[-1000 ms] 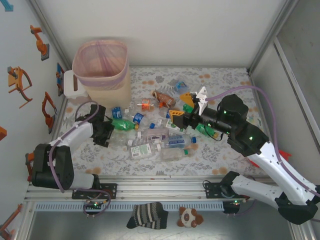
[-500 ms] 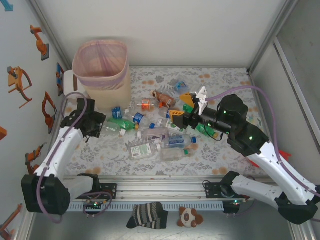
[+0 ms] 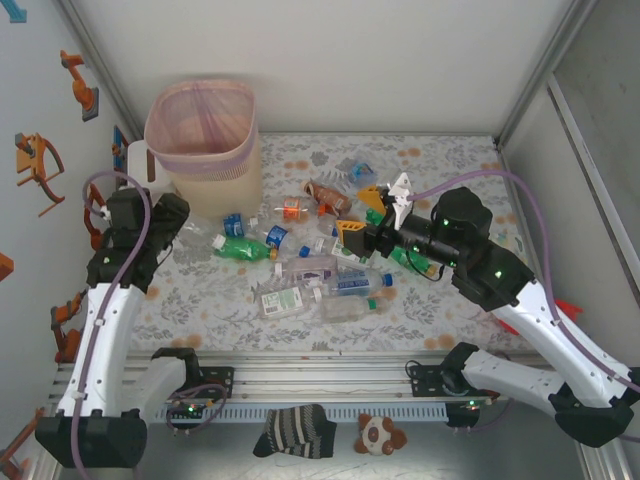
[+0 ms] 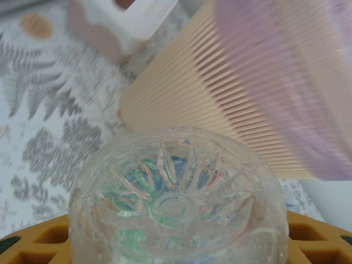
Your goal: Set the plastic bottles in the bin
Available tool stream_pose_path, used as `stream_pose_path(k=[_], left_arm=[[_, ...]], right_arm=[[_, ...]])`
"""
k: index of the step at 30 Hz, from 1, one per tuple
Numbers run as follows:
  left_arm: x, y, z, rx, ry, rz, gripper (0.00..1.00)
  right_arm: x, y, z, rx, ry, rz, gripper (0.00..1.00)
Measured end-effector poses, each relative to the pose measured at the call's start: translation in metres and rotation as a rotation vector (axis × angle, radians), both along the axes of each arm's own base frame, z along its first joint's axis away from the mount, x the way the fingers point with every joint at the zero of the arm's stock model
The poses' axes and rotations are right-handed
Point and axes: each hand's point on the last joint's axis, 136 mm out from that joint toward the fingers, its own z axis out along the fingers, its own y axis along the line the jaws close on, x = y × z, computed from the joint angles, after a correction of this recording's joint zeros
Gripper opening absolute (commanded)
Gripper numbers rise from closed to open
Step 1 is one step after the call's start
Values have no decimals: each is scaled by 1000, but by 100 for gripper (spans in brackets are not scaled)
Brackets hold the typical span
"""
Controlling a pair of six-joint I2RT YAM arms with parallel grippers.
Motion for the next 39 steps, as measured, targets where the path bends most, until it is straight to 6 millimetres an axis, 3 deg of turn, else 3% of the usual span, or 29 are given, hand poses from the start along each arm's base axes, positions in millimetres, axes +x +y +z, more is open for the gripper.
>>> stream_pose_path(k=[5, 9, 14, 19, 28, 39], left_arm=[[13, -13, 48, 108, -166, -148, 29], [21, -26, 88, 207, -294, -264, 23], [32, -41, 140, 338, -440, -385, 25], [52, -50, 170, 432, -496, -457, 26], [99, -45, 186, 582, -486, -465, 25], [173, -30, 171, 692, -415, -436, 17]], right_arm=[[0, 0, 0, 0, 0, 0, 76], [0, 0, 0, 0, 0, 0, 76], [0, 0, 0, 0, 0, 0, 76], [-1, -1, 1, -2, -3, 0, 76], [-3, -2, 11, 8, -25, 4, 76], [-4, -2, 16, 14, -34, 7, 76]])
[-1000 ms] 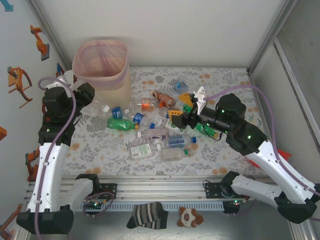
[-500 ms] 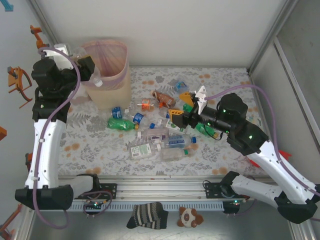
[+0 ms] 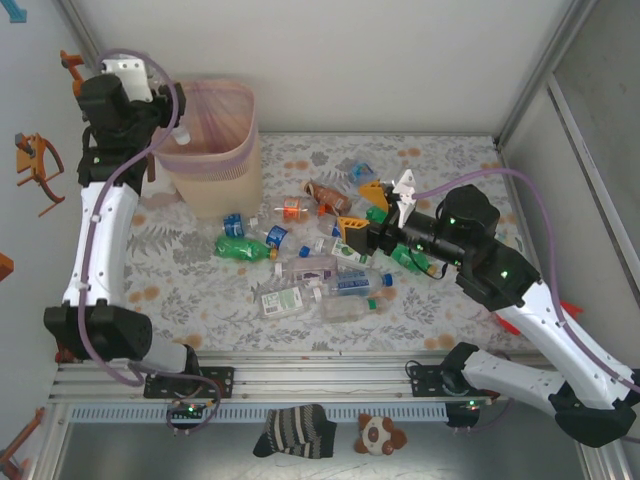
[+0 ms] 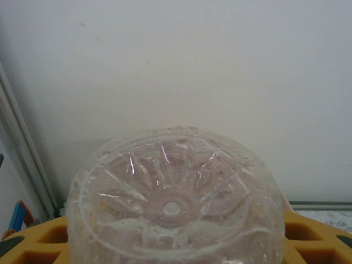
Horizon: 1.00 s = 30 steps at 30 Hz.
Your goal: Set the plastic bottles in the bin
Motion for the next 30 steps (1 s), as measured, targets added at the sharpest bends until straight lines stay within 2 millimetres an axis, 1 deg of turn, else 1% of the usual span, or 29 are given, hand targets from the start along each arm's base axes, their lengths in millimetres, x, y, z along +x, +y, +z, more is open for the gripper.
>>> stream_pose_path(k=[3, 6, 10, 15, 19, 22, 26, 30], left_arm=[[22, 2, -12, 18, 23, 10, 13], [40, 4, -32, 38, 58, 23, 13], [57, 9, -60, 68, 108, 45, 12], [73, 10, -93, 90, 172, 52, 11], [80, 12, -120, 111, 234, 60, 8], [81, 10, -137, 134, 269, 63, 8], [80, 3, -164, 164, 324, 59, 8], [85, -4, -199, 175, 401, 50, 6]], right_arm=[[-1, -1, 1, 2, -2, 0, 76], [-2, -3, 3, 7, -7, -1, 76], [-4, -4, 5, 11, -12, -2, 76], [-4, -4, 4, 8, -9, -2, 76], [-4, -5, 2, 2, -4, -5, 76], [-3, -5, 2, -3, -8, -4, 76], [-4, -5, 4, -7, -19, -3, 76], [-3, -4, 5, -9, -23, -2, 76]])
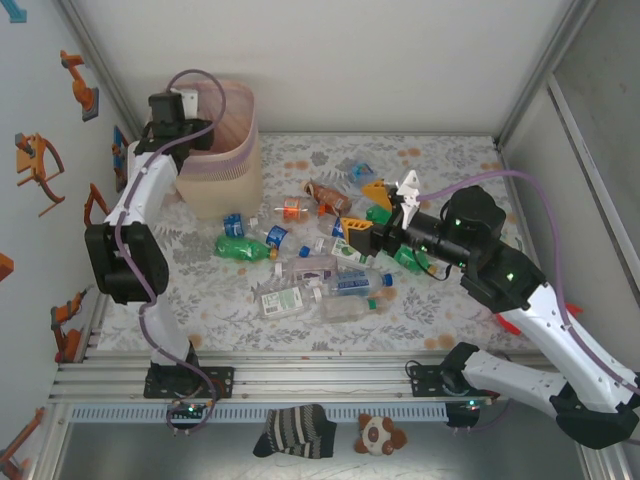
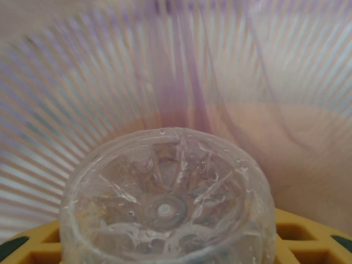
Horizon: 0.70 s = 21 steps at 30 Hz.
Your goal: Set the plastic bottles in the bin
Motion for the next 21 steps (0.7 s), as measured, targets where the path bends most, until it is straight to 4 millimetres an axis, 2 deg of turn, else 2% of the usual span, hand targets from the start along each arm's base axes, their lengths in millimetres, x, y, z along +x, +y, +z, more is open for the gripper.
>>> stream_pose_path(k=[2, 8, 12, 15, 18, 21], left_arm=[[2, 0, -17, 2, 52, 4, 6], [6, 0, -22, -7, 85, 16, 7], [6, -1, -30, -14, 134, 18, 11], [5, -2, -38, -14, 189, 13, 18], [4, -3, -44, -15, 232, 8, 39], [1, -4, -48, -17, 267, 4, 51]], right_arm=[[1, 1, 0, -3, 2, 0, 76], [3, 3, -2, -9, 5, 1, 77], [3, 3, -2, -10, 1, 2, 77], [3, 3, -2, -10, 1, 2, 77], [3, 3, -2, -10, 1, 2, 76], [3, 3, -2, -10, 1, 2, 76]])
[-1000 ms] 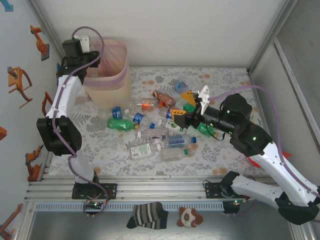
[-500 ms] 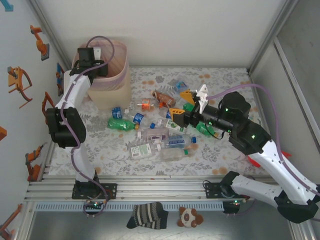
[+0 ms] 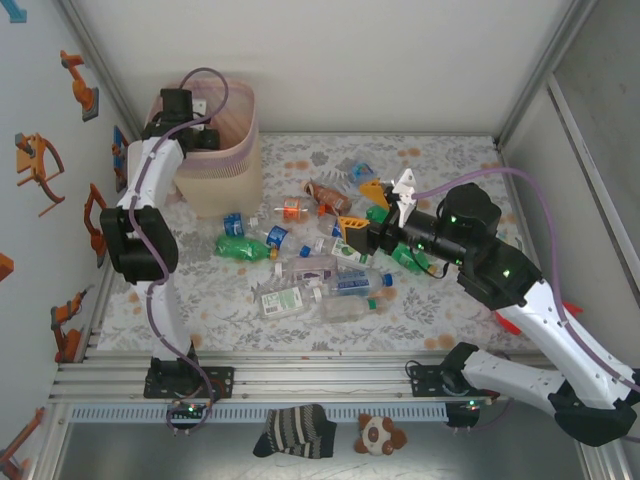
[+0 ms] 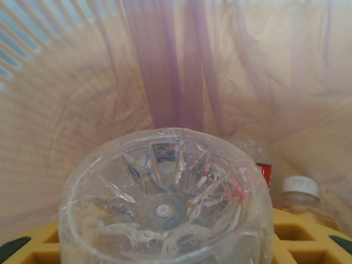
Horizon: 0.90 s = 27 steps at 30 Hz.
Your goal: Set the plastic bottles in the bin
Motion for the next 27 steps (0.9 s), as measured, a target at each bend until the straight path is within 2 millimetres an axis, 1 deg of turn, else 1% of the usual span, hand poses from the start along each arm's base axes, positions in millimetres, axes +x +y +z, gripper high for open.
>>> stream_pose_path(k=[4, 8, 13, 17, 21, 24, 27], left_arm=[[-2, -1, -4, -7, 36, -3, 58], [-4, -3, -6, -21, 60, -6, 66], [-4, -9, -2, -51, 70, -18, 74], [-1, -13, 11, -75, 42, -28, 78], [-2, -17, 27, -94, 15, -45, 79], [-4, -20, 46, -113, -20, -60, 78], [-11, -24, 69, -135, -60, -78, 78]], right_arm=[[0, 0, 0, 0, 0, 0, 76], [0, 0, 0, 1, -1, 0, 76], [-2, -2, 2, 5, -6, 0, 76], [-4, -4, 5, 10, -11, -1, 76], [-4, -6, 7, 15, -17, -9, 76], [-3, -8, 8, 16, -20, -24, 76], [-1, -10, 5, 10, -13, -39, 76]])
